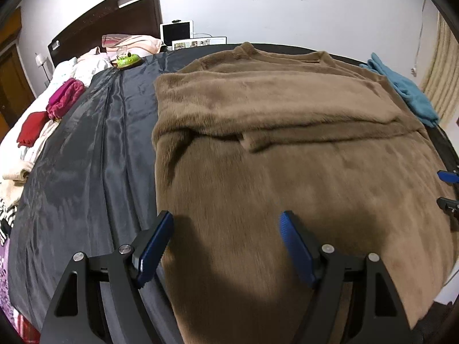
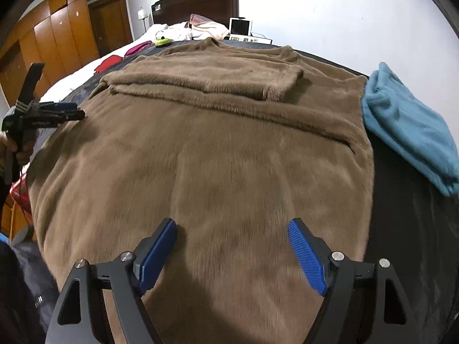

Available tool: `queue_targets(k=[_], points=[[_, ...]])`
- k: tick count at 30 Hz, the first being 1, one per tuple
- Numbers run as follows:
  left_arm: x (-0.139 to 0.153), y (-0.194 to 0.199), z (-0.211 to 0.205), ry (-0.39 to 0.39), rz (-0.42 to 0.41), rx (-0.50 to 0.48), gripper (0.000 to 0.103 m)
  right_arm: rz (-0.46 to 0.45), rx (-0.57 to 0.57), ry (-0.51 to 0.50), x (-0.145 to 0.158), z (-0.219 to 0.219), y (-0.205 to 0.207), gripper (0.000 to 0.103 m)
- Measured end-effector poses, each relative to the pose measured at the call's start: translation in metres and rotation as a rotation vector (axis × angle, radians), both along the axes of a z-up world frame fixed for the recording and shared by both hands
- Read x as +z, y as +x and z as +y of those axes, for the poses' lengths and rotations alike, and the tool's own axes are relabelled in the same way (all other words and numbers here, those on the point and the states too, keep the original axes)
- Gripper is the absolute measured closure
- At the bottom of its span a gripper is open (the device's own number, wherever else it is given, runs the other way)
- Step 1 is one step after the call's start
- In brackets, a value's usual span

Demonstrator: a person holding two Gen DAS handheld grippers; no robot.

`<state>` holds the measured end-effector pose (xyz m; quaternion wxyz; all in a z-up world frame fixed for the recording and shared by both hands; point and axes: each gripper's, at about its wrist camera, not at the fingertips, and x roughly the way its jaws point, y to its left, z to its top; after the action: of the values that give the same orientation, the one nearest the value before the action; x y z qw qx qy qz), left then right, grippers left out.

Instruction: Fold clothes

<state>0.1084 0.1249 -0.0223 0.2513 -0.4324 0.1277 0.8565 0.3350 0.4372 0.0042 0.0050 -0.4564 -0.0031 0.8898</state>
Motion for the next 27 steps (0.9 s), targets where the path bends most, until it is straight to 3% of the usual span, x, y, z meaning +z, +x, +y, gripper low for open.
queue_targets(k=[11,19,27], points=[[-0.002,0.052,-0.026,0.009,-0.015,-0.056,0.022,0.008,0.008,0.019,0.005,-0.010,0.066,0.020],[0.007,0.091,-0.058,0.146,-0.041,-0.174,0.022,0.024,0.092,-0.070,0.013,-0.025,0.121,0.020],[0.000,0.120,-0.084,0.233,-0.077,-0.234,0.022,0.026,0.068,-0.135,0.010,-0.024,0.150,0.020]])
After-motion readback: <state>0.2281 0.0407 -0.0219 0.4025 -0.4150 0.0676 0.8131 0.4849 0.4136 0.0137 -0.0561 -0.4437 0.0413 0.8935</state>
